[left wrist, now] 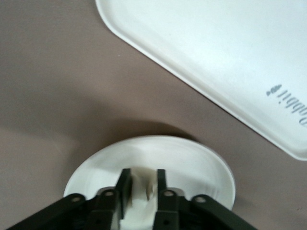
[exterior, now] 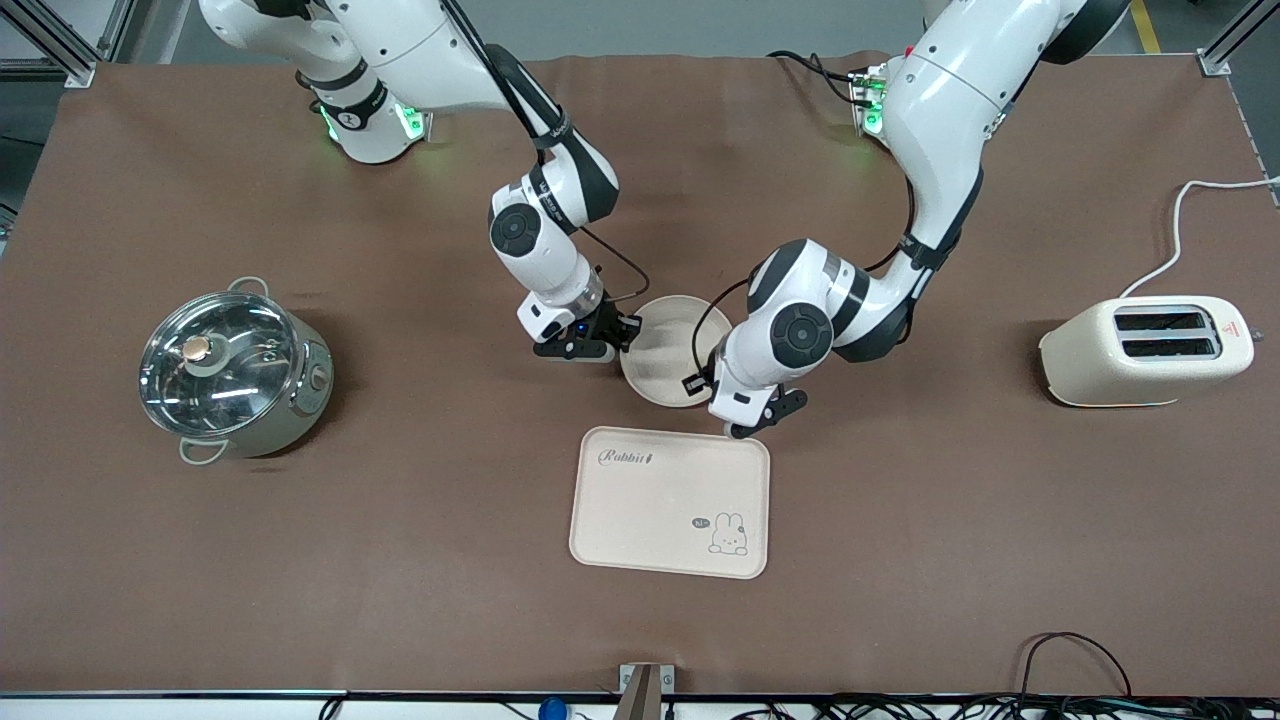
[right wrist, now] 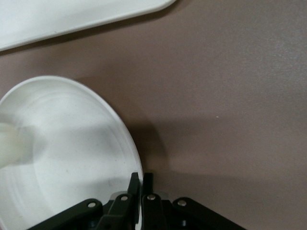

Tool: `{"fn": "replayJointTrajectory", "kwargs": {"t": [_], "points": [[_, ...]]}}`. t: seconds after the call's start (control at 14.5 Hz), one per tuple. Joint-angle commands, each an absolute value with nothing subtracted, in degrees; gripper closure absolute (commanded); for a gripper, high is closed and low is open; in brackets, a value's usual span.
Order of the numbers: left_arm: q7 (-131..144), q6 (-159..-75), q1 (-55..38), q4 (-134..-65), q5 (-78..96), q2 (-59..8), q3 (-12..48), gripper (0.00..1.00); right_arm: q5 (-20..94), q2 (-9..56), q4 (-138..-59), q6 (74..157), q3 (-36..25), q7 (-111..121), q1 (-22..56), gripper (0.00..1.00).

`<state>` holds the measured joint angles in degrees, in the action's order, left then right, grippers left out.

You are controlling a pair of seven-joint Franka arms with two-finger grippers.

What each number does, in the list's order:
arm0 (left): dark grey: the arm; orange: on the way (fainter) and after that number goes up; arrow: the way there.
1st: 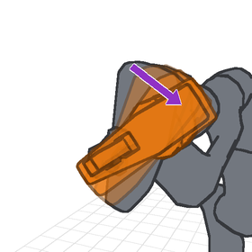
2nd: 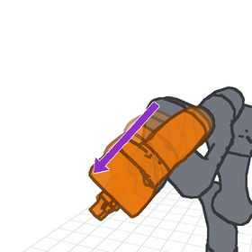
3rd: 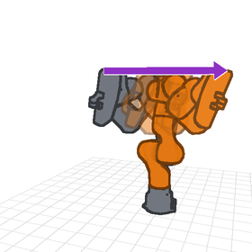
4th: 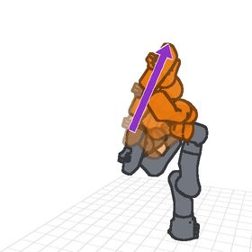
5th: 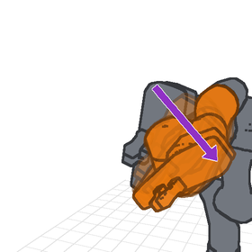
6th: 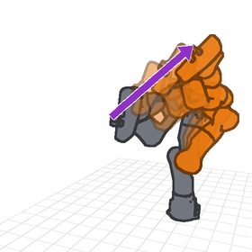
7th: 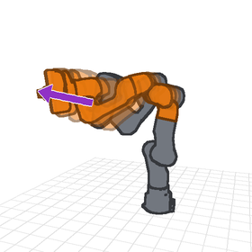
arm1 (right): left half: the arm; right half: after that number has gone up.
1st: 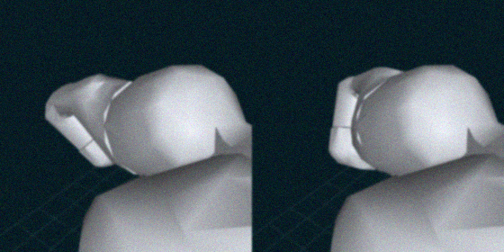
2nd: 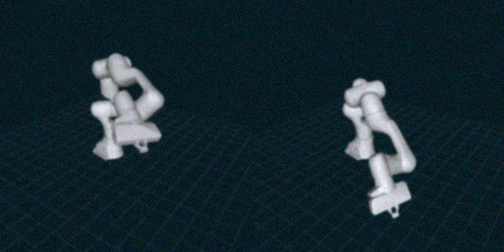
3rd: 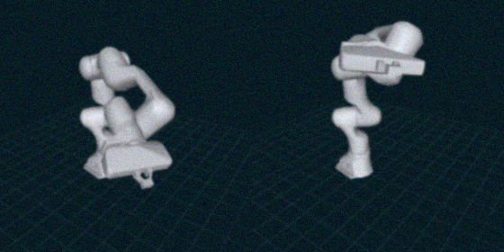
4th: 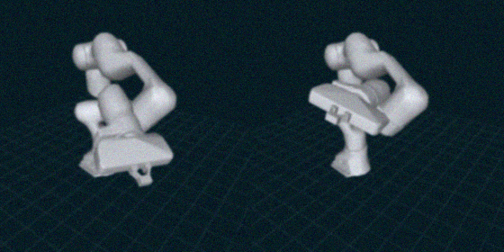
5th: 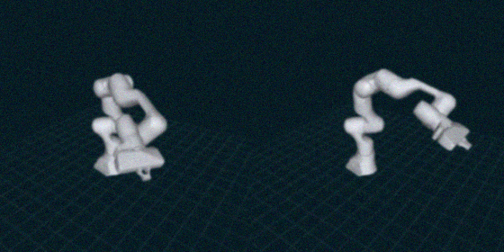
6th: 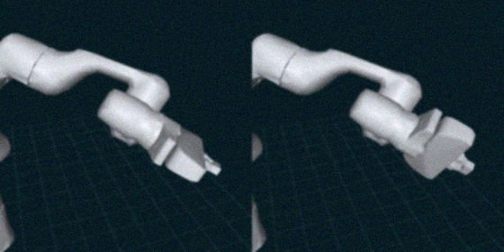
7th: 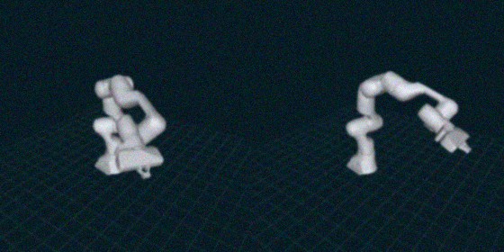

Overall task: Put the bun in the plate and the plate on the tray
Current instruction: 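Carry the plate over the tray with the right gripper while the left withdraws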

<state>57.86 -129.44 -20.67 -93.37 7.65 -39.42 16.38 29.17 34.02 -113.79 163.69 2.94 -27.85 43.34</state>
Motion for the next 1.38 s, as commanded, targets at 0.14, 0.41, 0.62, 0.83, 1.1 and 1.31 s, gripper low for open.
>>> {"fn": "replayJointTrajectory", "kwargs": {"t": [0.14, 0.41, 0.62, 0.83, 1.1, 1.31], "points": [[59.4, -128.4, -21.5, -92.5, 7.4, -38.2, 15.8, 0.00, 29.7, 34.8, -113.8, 165.1, 2.3, -27.7, 43.9, 1.00], [39.4, -124.2, -16.0, -92.6, -9.7, -29.4, 15.6, 0.00, 29.7, 31.0, -113.4, 164.1, 2.1, -27.2, 42.1, 1.00], [24.7, -120.3, -8.5, -92.3, -9.8, -24.3, 16.1, 0.00, 29.4, 31.4, -107.1, 159.2, 1.9, -26.1, 37.7, 1.00], [14.4, -111.8, -2.5, -89.2, -9.8, -18.6, 16.1, 0.00, 20.2, 37.0, -91.0, 144.9, -0.1, -26.1, 32.3, 1.00], [11.6, -95.8, -0.1, -79.7, -9.7, -14.0, 15.9, 0.00, 18.0, 50.2, -70.0, 134.9, -0.1, -23.5, 26.5, 1.00], [6.4, -93.1, 5.8, -77.9, -3.7, -10.3, 16.9, 0.00, 18.2, 61.5, -58.0, 136.5, 0.1, -23.7, 26.9, 1.00]]}}
